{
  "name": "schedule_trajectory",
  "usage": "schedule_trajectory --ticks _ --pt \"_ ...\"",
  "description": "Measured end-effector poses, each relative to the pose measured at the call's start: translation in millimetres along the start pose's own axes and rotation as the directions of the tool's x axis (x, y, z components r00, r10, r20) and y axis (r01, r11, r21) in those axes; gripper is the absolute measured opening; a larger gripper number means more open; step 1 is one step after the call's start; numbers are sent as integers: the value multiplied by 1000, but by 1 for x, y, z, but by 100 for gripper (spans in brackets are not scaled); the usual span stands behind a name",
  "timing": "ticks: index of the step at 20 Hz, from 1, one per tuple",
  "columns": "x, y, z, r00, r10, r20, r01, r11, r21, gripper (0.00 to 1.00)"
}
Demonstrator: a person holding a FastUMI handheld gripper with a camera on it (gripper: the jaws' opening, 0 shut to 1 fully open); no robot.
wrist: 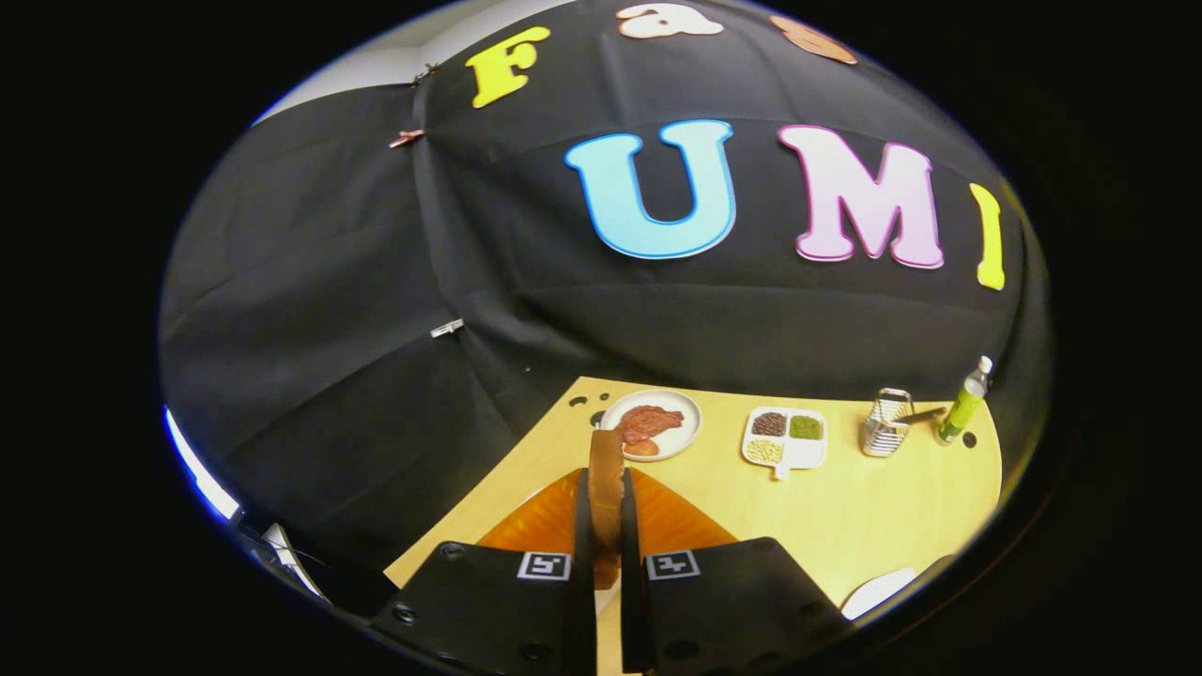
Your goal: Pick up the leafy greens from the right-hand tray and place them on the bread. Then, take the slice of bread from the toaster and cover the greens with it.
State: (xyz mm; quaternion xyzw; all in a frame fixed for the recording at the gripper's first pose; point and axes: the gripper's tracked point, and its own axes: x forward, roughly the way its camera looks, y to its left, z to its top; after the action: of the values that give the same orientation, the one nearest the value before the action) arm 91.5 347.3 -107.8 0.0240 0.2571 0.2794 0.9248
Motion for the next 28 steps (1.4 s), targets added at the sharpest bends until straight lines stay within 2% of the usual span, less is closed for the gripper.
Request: schedule_trajectory --ticks 5,13,21,25,28 --pt "-10 -58 -54 996 -70 -62 74 995 71 15" --pt "-8 -101 -145 979 -77 -191 114 975 190 15" --pt "-10 -127 -200 958 -72 -277 145 957 251 15" --pt "-13 -154 -208 949 -129 -288 213 936 281 15" --pt "-21 -173 -223 931 -162 -326 260 923 285 22"
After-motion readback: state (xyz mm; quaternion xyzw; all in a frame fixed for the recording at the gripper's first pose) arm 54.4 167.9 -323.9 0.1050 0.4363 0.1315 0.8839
